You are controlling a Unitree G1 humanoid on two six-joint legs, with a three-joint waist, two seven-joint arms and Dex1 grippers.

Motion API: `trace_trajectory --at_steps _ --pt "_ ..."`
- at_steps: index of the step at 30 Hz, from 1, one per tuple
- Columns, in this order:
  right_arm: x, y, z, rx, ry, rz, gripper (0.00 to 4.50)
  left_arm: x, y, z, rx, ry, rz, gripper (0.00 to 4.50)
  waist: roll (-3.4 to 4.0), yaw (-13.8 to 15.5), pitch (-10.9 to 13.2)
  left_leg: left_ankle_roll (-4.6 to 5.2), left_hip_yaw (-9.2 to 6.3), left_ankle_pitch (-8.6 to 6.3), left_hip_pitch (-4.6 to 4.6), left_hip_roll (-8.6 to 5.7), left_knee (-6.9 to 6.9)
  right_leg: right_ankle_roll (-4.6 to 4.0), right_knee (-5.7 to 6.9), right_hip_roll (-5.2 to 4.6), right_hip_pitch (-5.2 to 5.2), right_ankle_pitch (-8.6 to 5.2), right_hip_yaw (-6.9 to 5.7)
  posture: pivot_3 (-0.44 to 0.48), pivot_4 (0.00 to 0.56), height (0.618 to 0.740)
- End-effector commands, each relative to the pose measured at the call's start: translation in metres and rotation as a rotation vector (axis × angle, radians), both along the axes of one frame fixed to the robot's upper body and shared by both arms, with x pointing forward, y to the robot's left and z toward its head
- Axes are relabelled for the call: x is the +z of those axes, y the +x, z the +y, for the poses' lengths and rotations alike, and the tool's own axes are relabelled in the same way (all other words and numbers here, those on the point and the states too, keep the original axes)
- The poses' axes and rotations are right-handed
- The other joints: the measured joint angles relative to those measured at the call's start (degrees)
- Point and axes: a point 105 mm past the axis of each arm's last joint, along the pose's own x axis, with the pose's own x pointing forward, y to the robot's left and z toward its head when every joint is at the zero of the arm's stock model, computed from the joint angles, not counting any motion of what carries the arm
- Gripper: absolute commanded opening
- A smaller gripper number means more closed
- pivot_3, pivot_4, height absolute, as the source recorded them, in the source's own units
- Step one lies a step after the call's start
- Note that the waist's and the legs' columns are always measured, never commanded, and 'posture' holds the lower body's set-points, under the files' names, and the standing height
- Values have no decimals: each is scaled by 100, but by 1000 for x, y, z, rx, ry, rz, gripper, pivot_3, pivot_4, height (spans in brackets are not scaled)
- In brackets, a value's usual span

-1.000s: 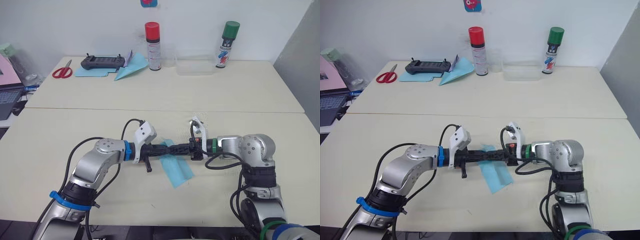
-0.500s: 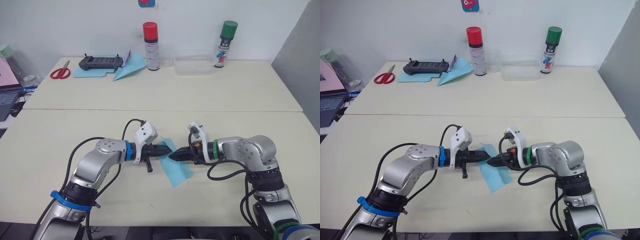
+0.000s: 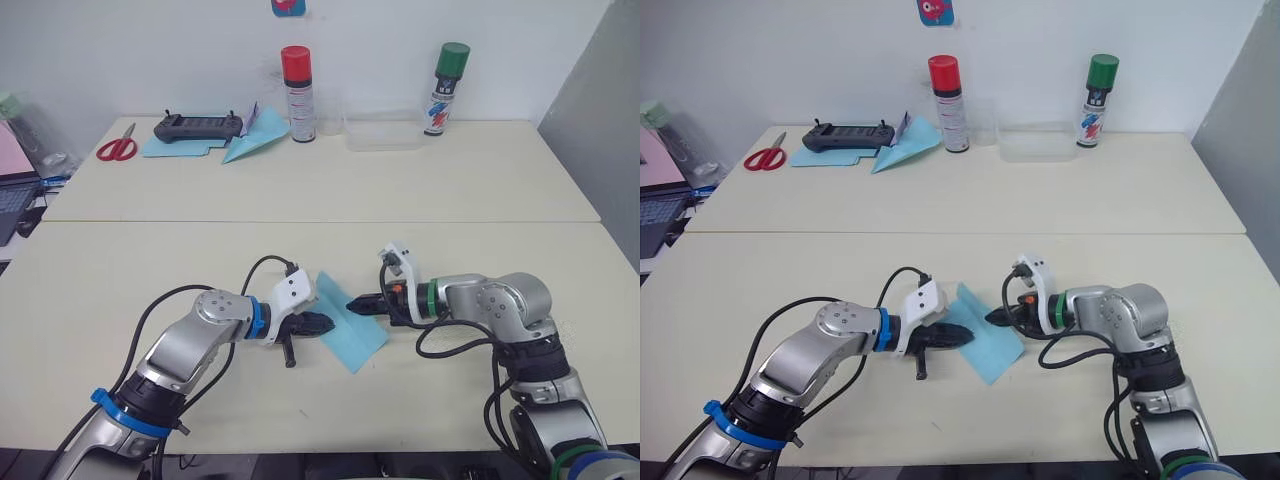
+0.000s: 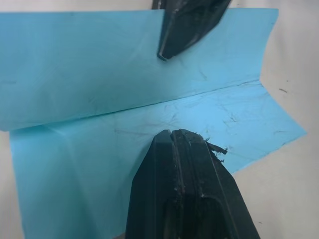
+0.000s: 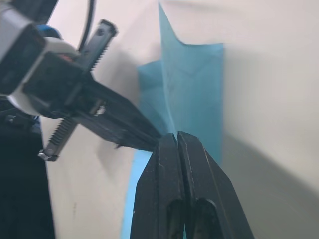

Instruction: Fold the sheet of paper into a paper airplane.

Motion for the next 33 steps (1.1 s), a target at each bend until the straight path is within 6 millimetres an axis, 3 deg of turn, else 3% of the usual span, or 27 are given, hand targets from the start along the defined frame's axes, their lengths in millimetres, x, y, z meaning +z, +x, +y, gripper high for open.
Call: trace_trajectory --at_steps 1,8,15,24,29,33 --pt "10 13 -14 -55 -4 -47 41 -19 0 15 59 55 52 0 0 0 0 0 0 0 0 0 1 0 0 0 0 0 0 0 150 740" --pt "8 0 -33 -40 -16 6 41 -17 5 21 14 63 22 0 0 1 0 1 0 0 -1 0 1 0 0 0 0 0 0 0 150 740" --pt "4 -13 -45 -25 -32 46 41 -13 25 23 2 85 -29 0 0 3 0 4 0 3 0 0 6 3 3 2 2 4 1 0 150 740" --pt "-6 -40 -39 23 -22 98 41 -16 24 17 -41 87 -25 0 1 12 -1 10 -2 7 2 -1 8 4 4 2 7 8 0 0 150 740" --pt "-8 -44 -36 14 -6 112 41 -17 24 18 -45 95 -29 0 1 13 -1 10 0 7 4 -1 10 5 5 1 8 8 2 0 150 740" --pt "-11 -34 -42 -35 -29 95 41 -19 19 20 -62 108 -7 0 1 11 -1 10 0 7 4 -1 10 5 5 1 9 9 2 0 150 740"
